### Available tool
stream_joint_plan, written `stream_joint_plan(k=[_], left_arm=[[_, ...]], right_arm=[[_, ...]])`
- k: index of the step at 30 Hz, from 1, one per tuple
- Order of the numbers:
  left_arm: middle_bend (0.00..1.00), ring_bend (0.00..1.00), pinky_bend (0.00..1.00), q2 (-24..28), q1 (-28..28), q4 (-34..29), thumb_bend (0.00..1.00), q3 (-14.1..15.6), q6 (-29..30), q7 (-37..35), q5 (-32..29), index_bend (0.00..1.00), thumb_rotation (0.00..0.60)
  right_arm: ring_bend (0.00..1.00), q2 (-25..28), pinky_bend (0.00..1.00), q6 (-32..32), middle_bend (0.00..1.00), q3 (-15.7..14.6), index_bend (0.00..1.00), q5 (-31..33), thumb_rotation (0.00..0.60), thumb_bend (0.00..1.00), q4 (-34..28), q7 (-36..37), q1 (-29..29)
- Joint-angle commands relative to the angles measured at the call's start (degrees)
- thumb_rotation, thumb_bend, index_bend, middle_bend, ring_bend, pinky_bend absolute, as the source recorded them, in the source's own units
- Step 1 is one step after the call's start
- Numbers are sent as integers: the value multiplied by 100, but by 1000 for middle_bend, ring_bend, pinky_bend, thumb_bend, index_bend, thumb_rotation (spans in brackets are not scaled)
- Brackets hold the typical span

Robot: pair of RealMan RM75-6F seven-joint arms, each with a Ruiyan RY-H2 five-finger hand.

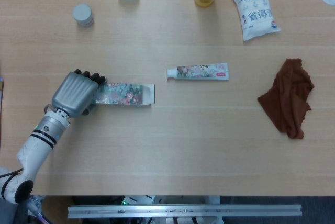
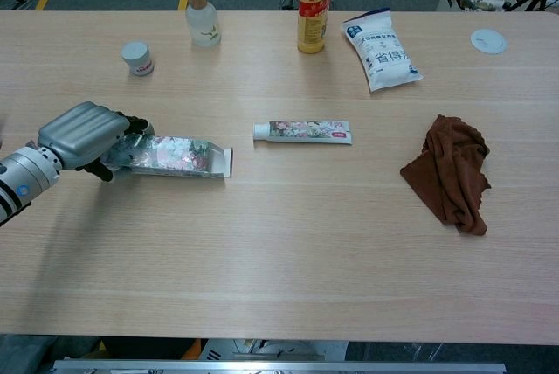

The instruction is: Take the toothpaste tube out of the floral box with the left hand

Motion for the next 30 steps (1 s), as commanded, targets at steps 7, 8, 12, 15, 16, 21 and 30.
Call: stream_joint_plan(k=[7, 8, 12, 15, 16, 21, 30], left_arm=[[241, 259, 340, 211, -83, -229, 293, -7, -224, -554, 97, 297, 600], [223, 245, 332, 238, -92, -261, 293, -8, -251, -590, 95, 274, 600], [161, 191, 297, 293, -107, -312, 261, -10, -280, -690, 127, 204, 600], [125, 161, 277, 327, -106, -344, 229, -20, -262, -758, 153, 167, 600], [112, 151, 271, 337, -106, -353, 212, -22, -254, -766, 162, 156, 600], [87, 135, 264, 400, -89, -455, 169, -44, -186, -820, 195, 133, 600], [177, 203, 323, 800, 291, -931, 167, -412, 1183, -1325, 554, 261, 600]], right_arm=[[262, -6, 356, -35, 386, -4, 575, -9, 600, 294, 12, -18, 23], [262, -6, 356, -31, 386, -3, 575, -11, 600, 294, 11, -17, 24], [262, -4, 356, -32, 386, -2, 575, -9, 600, 294, 4, -23, 24], [262, -3, 356, -34, 386, -2, 575, -4, 600, 294, 1, -23, 23], [262, -3, 356, -35, 386, -2, 575, -5, 600, 294, 2, -24, 24], [262, -4, 356, -28, 386, -4, 575, -14, 600, 294, 0, -30, 25], [262, 94, 356, 137, 386, -46, 575, -170, 600, 294, -235, -160, -11]])
